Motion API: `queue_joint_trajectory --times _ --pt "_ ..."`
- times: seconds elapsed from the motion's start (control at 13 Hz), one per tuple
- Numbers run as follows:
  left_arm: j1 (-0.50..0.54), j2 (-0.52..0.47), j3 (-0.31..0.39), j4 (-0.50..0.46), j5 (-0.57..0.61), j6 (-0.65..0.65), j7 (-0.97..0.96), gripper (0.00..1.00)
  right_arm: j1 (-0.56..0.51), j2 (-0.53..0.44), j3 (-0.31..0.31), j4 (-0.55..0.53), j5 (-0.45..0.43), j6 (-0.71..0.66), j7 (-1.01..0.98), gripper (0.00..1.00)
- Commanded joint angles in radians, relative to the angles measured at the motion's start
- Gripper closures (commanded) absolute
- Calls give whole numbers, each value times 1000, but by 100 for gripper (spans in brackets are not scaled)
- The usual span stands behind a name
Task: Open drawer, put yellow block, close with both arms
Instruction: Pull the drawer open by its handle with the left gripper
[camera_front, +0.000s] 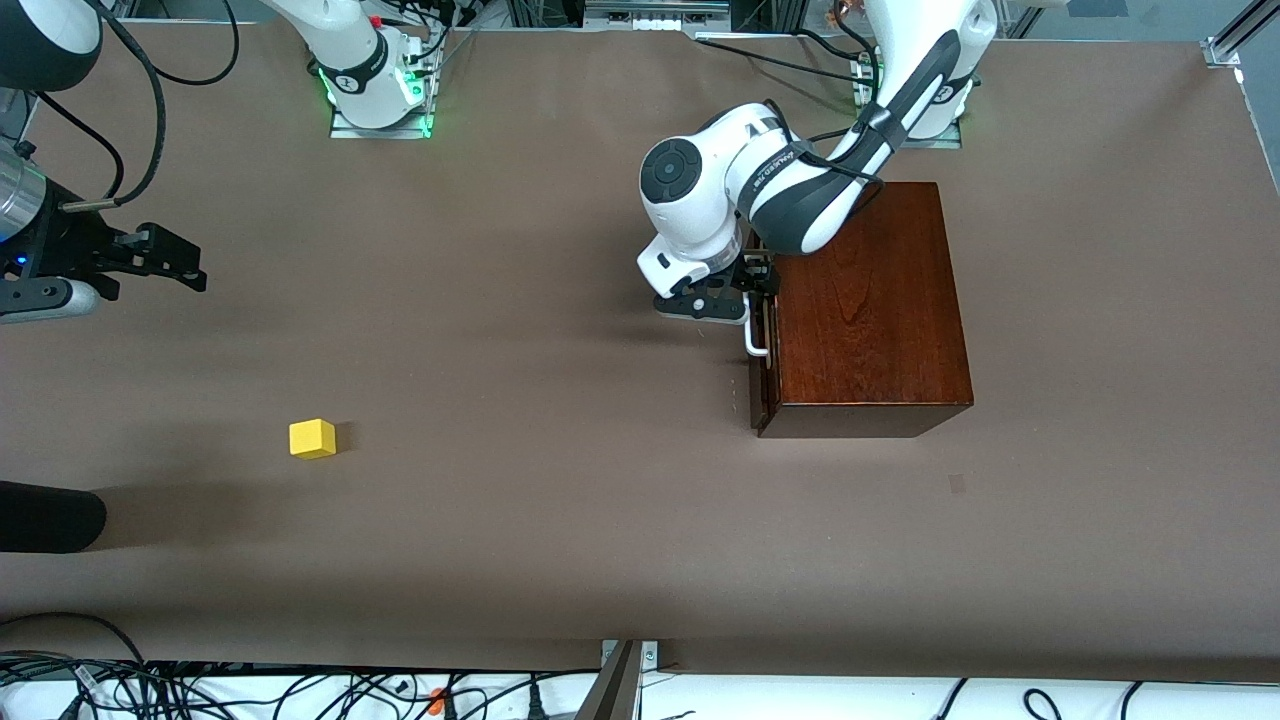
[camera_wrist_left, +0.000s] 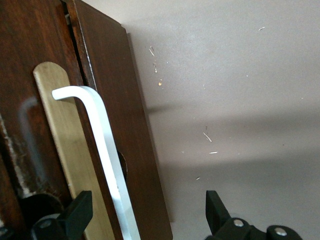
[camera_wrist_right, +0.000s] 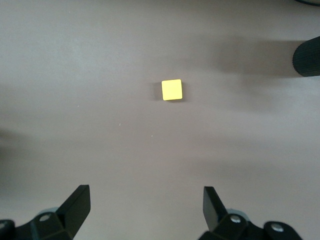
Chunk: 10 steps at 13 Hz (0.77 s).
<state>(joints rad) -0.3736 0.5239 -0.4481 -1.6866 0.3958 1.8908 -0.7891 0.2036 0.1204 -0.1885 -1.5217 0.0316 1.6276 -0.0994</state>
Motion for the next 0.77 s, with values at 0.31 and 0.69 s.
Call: queue_joint_trajectory --times 0.31,0.69 --pt "-5 36 -3 -15 34 76 -94 0 -4 -22 -3 -20 19 -5 -16 0" --pt "-28 45 -3 -10 32 99 -133 0 -4 -22 -5 -21 19 -5 -17 0"
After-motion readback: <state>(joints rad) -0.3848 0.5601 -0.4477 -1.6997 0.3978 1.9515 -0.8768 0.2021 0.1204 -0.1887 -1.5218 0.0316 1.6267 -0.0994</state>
